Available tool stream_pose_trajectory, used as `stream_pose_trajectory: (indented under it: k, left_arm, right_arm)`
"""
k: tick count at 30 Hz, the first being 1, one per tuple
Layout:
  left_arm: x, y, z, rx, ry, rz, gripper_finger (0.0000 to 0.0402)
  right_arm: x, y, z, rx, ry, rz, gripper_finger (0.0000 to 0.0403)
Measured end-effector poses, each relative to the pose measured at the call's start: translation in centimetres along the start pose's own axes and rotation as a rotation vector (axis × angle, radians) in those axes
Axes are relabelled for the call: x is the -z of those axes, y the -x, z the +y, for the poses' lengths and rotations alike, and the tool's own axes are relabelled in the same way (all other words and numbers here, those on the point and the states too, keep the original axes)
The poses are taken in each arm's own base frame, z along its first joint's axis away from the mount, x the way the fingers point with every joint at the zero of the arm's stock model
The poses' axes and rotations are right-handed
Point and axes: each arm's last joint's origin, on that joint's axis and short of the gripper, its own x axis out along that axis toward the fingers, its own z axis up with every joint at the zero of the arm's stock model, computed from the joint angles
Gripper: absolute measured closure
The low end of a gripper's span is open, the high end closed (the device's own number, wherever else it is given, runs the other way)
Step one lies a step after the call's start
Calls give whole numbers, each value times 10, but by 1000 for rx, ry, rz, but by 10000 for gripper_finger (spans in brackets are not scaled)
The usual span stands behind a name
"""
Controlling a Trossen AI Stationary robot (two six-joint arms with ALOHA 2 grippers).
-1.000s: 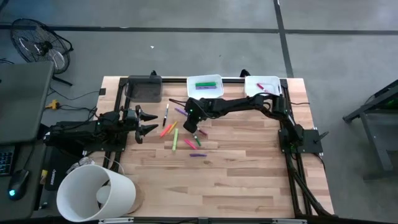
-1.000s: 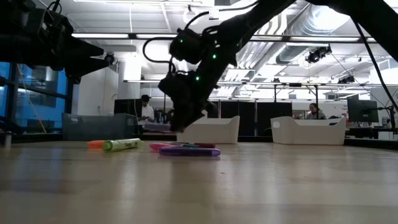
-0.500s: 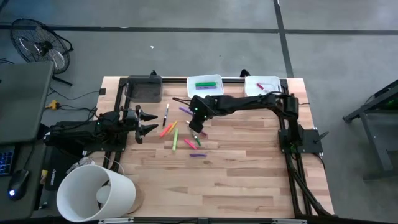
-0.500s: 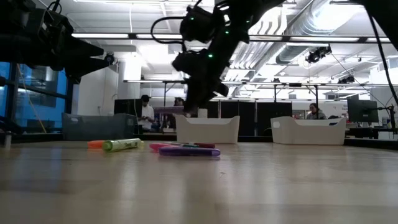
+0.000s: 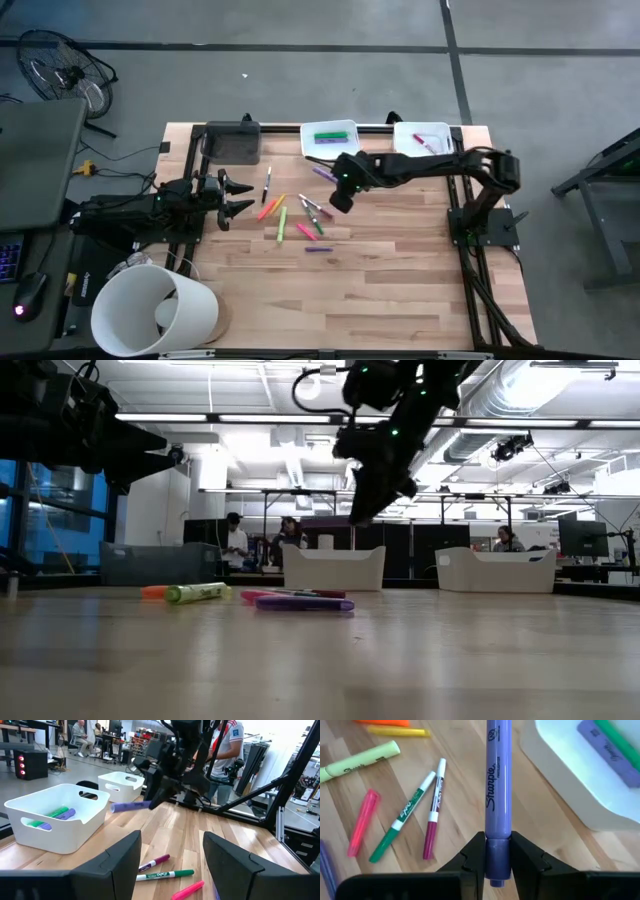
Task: Pick & Place Markers
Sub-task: Put the violet highlighter pen into the left white bin
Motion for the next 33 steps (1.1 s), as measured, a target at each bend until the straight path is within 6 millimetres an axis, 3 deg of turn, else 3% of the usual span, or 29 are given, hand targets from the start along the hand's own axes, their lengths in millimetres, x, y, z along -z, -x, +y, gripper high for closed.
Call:
stream_pose_trajectory:
  k: [4, 13, 19, 27, 33]
  left_arm:
    - [0, 0, 0, 1, 0, 0, 190]
    - [0, 0, 0, 1, 0, 0, 190]
    - [0, 0, 0, 1, 0, 0, 190]
    - [0, 0, 0, 1, 0, 0, 190]
    - [0, 0, 0, 1, 0, 0, 190]
  right_arm:
    - [5, 16, -7, -2, 15, -24, 336]
    - [-7, 49, -28, -24, 66, -126, 339]
    - [-19, 53, -48, -20, 104, -153, 331]
    - [-53, 61, -76, 25, 174, -214, 337]
    - [-73, 52, -92, 68, 274, -136, 332]
